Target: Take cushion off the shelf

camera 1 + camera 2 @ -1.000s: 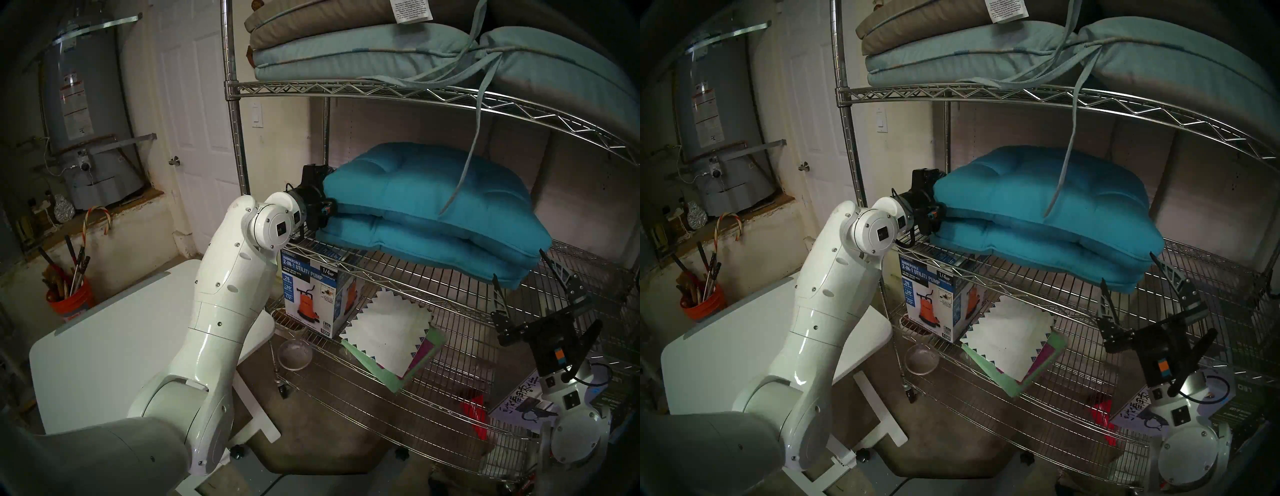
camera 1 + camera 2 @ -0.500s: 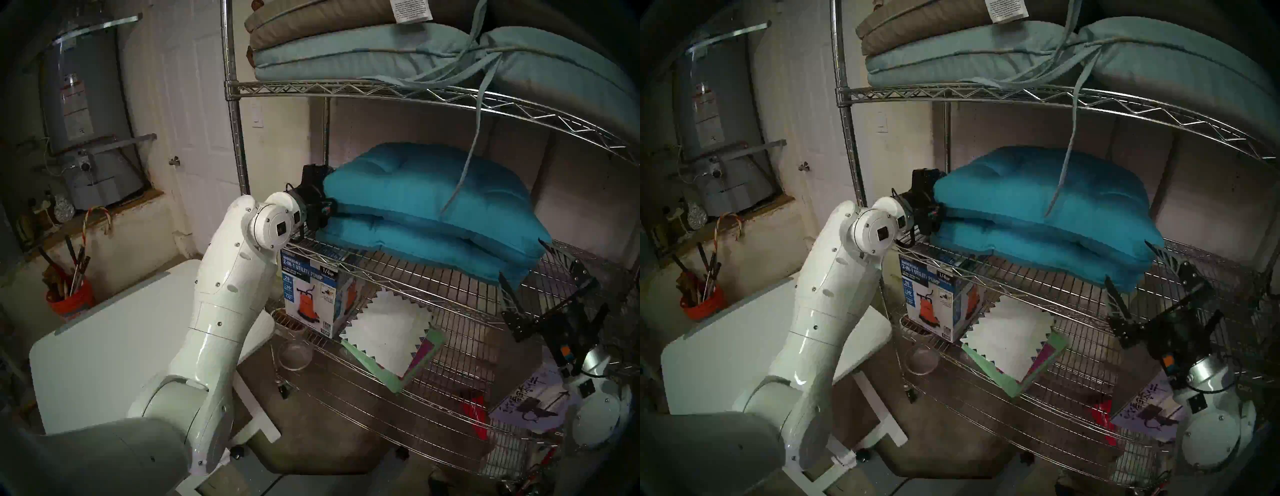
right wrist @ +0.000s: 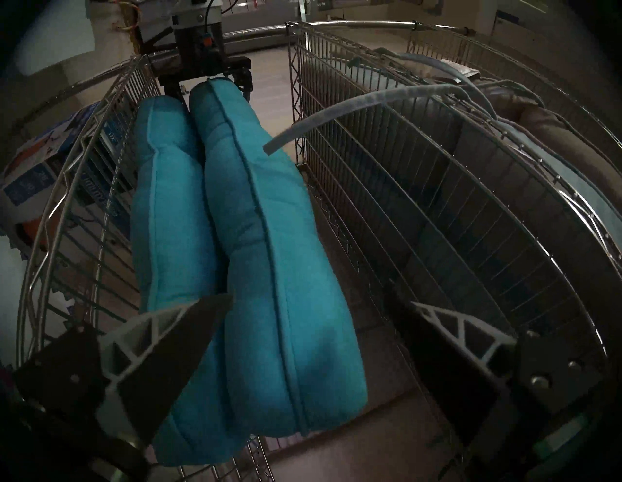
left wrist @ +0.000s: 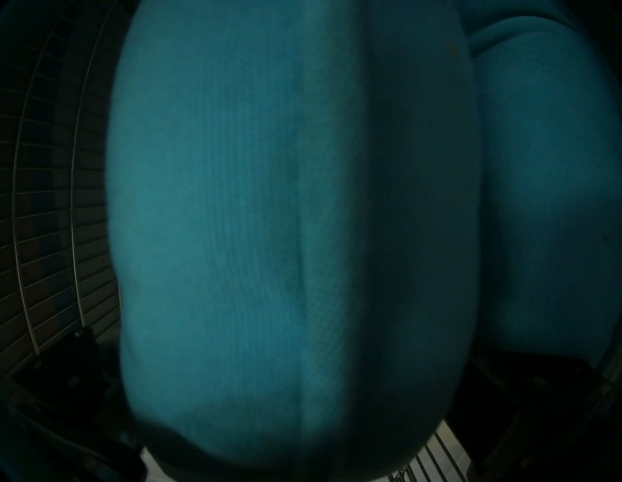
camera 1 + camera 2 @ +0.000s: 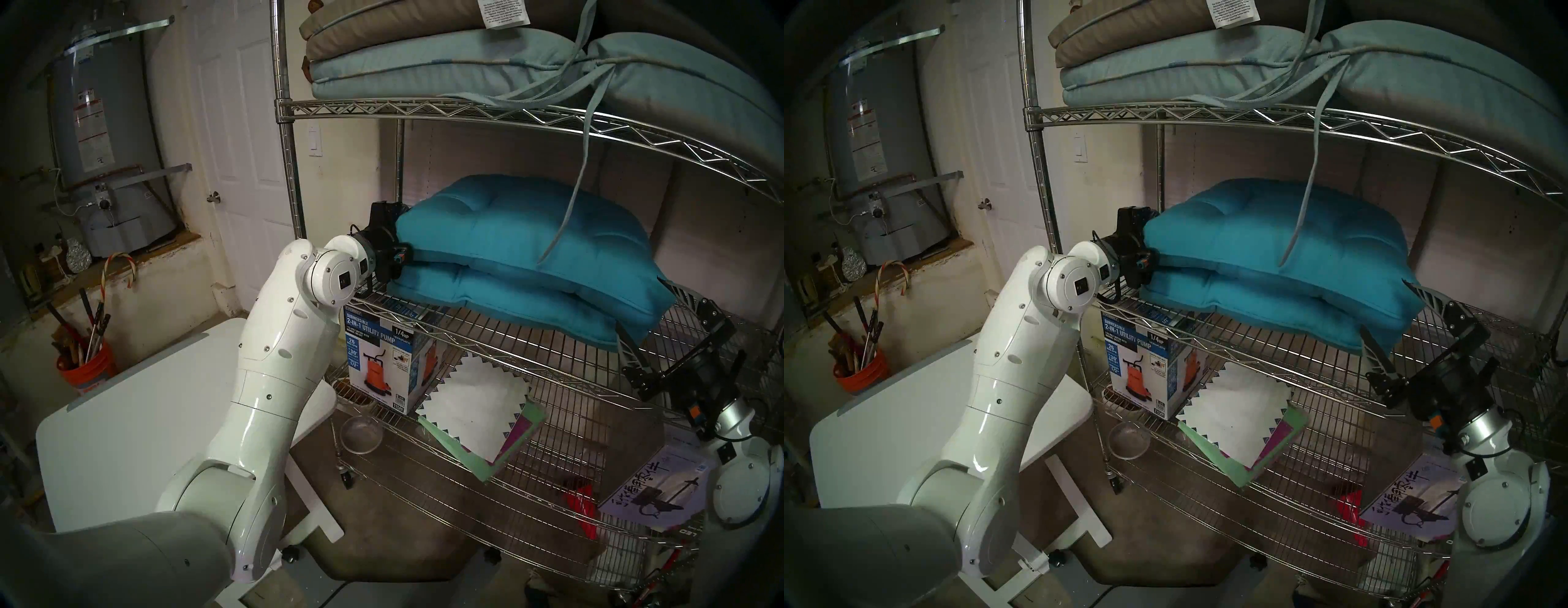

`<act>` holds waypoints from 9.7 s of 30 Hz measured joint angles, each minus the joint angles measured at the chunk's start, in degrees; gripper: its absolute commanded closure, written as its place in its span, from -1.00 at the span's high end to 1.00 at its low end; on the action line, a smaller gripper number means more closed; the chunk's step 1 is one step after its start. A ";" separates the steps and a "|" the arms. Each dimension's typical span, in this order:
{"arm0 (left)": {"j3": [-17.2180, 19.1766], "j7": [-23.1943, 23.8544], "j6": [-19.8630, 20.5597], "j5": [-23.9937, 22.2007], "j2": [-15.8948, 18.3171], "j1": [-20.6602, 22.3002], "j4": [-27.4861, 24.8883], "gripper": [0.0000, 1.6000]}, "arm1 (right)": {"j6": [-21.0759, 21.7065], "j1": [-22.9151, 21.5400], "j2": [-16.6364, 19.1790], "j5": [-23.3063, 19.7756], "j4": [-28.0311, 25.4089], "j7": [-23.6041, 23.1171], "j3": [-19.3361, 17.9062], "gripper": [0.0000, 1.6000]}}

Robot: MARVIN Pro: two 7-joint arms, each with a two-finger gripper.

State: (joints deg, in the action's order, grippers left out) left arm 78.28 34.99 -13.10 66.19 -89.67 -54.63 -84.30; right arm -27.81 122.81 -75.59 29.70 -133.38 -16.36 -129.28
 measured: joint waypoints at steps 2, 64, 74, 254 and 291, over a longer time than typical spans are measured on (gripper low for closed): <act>0.00 0.00 0.00 0.00 0.00 0.00 0.00 1.00 | -0.37 -0.65 0.44 0.36 1.29 0.15 0.49 1.00; 0.13 -2.29 -0.35 -0.83 -0.46 -1.59 -0.47 -1.00 | -4.74 -10.46 9.58 -2.75 14.56 -1.74 3.29 -1.00; 0.30 -3.18 -0.65 -0.76 -0.30 -1.93 -0.75 -1.00 | -1.53 -8.37 7.10 -5.74 11.11 -2.93 3.84 -1.00; 14.37 14.60 -2.83 -3.01 -3.74 -19.24 -53.29 -1.00 | -20.98 11.71 -9.66 -26.36 -4.91 -1.92 2.01 -1.00; 21.65 18.12 -6.72 -8.58 -4.23 -19.00 -53.78 -1.00 | -26.78 20.55 -12.92 -26.21 -6.06 -3.78 7.74 -1.00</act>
State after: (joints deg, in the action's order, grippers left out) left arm 99.93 53.11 -19.82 57.61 -93.90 -73.63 -138.07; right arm -54.59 143.36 -88.52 3.49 -139.44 -20.14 -121.54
